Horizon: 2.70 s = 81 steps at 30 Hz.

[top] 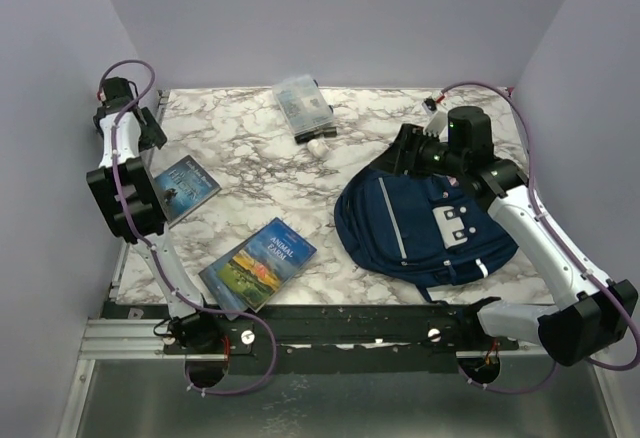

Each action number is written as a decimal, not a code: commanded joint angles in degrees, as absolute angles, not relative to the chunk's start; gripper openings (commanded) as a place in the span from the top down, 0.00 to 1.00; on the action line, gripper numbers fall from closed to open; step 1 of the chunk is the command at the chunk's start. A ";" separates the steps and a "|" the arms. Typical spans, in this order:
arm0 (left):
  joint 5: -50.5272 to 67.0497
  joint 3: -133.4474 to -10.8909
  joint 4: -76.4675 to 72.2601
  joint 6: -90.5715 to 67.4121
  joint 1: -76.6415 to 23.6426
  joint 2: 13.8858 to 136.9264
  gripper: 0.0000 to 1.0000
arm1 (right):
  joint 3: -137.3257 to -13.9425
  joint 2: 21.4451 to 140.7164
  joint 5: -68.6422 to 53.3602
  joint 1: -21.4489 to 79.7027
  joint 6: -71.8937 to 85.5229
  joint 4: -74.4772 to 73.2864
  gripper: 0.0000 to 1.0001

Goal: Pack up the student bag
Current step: Adjust the book at the center of the board.

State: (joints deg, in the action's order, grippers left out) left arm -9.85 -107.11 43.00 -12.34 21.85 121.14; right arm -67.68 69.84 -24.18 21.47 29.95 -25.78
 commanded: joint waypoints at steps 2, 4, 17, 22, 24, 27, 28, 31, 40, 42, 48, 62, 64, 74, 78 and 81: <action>-11.16 -110.81 51.48 -8.49 21.23 127.01 0.14 | -67.71 70.54 -27.07 23.03 30.24 -24.61 0.33; -12.34 -110.83 52.18 -7.63 21.20 128.01 0.14 | -67.03 69.74 -27.50 23.28 30.25 -24.16 0.33; -16.14 -98.20 57.47 -5.86 14.45 126.39 0.14 | -64.88 66.72 -29.67 23.29 28.38 -22.42 0.32; -19.39 -87.89 57.57 -6.82 13.22 119.74 0.14 | -62.81 66.05 -30.85 23.25 28.03 -20.36 0.32; -18.03 -83.89 56.99 -7.18 12.53 114.06 0.14 | -62.16 66.24 -30.43 23.42 27.78 -19.81 0.32; -11.45 -78.22 54.41 -7.41 11.63 105.27 0.14 | -61.57 66.95 -30.46 24.63 28.44 -18.62 0.33; -11.34 -76.49 53.75 -8.31 11.67 102.35 0.13 | -61.66 67.10 -29.90 25.53 28.60 -18.25 0.32; -7.38 -73.31 51.28 -11.20 12.70 95.86 0.12 | -62.05 67.20 -27.86 29.02 28.96 -17.96 0.33; 6.02 -60.79 44.88 -35.84 27.94 86.22 0.15 | -61.70 67.28 -23.21 36.92 31.65 -16.57 0.33; 10.46 -56.36 41.47 -38.76 30.33 85.46 0.16 | -61.65 67.12 -22.33 37.74 32.13 -16.41 0.33; 18.37 -48.94 35.13 -45.51 26.65 87.72 0.15 | -62.29 67.88 -21.48 39.00 32.86 -15.83 0.33; 21.81 -54.70 30.58 -46.68 3.61 88.85 0.23 | -64.16 71.72 -18.76 42.92 34.74 -14.24 0.32; 17.41 -53.53 31.26 -44.51 4.38 84.03 0.20 | -64.56 72.60 -18.03 44.22 34.74 -14.07 0.33; 5.31 -47.33 37.76 -40.34 32.39 71.83 0.08 | -64.13 75.05 -16.89 48.70 35.86 -11.32 0.32; 6.89 -46.58 35.46 -41.13 36.21 73.31 0.08 | -64.29 75.71 -17.16 49.70 36.13 -10.59 0.32; 11.00 -46.41 33.92 -44.71 35.96 78.05 0.13 | -64.68 75.93 -17.15 49.94 36.08 -10.76 0.32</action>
State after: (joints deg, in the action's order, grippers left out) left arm 7.05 -46.52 35.99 -41.56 36.18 73.49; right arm -62.74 75.33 -18.28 49.28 35.86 -12.53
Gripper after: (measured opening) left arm 0.908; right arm 0.676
